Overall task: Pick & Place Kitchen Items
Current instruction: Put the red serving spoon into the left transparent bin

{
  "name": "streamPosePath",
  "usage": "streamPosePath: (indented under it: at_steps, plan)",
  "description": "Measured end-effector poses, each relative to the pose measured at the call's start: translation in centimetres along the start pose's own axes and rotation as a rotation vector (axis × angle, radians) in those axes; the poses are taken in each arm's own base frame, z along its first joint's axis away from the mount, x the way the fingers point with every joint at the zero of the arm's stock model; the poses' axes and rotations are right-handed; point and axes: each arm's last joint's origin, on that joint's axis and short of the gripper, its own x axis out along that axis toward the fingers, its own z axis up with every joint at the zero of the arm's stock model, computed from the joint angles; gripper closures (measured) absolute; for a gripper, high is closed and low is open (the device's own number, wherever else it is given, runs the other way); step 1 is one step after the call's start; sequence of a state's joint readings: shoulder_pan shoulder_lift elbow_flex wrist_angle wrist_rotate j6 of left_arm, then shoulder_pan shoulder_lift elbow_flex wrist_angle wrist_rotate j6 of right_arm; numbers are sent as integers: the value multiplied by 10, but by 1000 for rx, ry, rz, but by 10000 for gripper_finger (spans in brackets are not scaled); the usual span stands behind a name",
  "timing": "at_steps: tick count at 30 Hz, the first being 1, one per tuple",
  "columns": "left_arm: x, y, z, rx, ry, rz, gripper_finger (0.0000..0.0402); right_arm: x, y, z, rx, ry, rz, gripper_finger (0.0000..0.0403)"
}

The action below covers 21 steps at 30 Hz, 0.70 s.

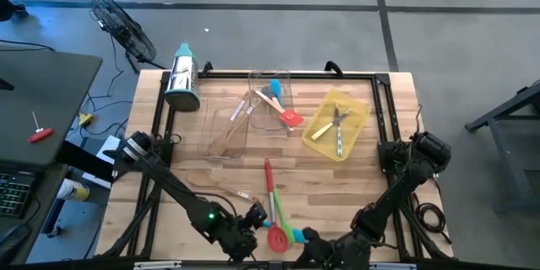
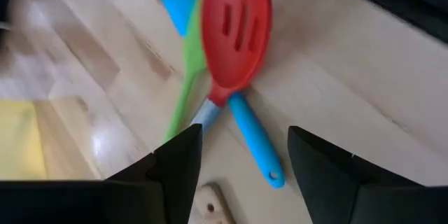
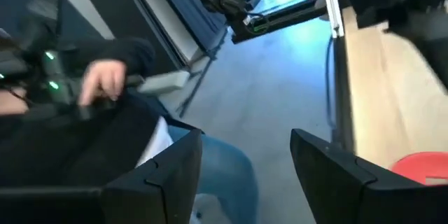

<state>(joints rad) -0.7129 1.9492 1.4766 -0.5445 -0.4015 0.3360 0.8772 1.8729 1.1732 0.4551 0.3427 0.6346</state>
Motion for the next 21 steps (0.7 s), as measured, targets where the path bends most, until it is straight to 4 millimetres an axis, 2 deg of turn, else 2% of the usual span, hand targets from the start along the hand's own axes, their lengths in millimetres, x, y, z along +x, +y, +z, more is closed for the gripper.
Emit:
streamPosePath:
  at_steps: [8, 14, 21]
  plan:
    - [7, 3, 4, 90, -66, -27, 195, 1, -7, -1, -151, 3, -82, 192]
    - [14, 11, 5, 72, -121, -83, 195, 4, -15, 4, -127, 1, -90, 192]
    - [29, 3, 11, 80, -198, -127, 195, 5, -17, 7, -108, -10, -91, 192]
